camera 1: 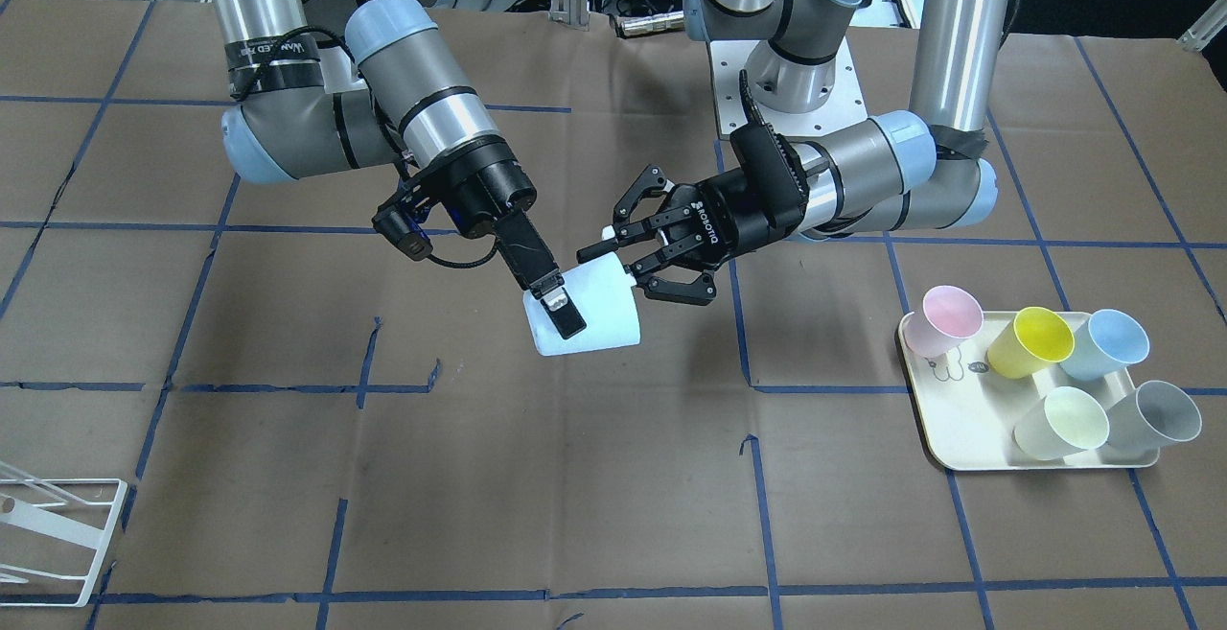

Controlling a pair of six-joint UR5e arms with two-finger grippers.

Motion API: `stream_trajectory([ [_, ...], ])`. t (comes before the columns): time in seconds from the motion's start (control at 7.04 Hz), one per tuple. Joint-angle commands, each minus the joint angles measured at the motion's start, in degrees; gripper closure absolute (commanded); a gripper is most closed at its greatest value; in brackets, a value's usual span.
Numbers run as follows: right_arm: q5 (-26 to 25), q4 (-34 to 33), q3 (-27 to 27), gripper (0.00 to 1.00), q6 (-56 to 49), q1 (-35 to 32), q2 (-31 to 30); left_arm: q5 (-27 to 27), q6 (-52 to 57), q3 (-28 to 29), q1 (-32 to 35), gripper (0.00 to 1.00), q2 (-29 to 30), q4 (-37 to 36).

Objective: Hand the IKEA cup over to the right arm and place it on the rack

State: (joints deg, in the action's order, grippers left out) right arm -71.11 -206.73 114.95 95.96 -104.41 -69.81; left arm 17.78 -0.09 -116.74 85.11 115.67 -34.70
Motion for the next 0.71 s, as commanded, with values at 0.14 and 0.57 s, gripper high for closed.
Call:
stream_trajectory([
  [0.14, 0.0, 0.0, -0.2, 0.59, -0.1, 0.0, -0.1, 0.0, -2.6, 0.0, -4.2, 0.02, -2.4, 0.9],
  [0.57, 0.3, 0.2, -0.1, 0.60, -1.1, 0.5, 0.0, 0.0, -4.7, -0.2, -11.4, 0.02, -4.1, 4.3],
])
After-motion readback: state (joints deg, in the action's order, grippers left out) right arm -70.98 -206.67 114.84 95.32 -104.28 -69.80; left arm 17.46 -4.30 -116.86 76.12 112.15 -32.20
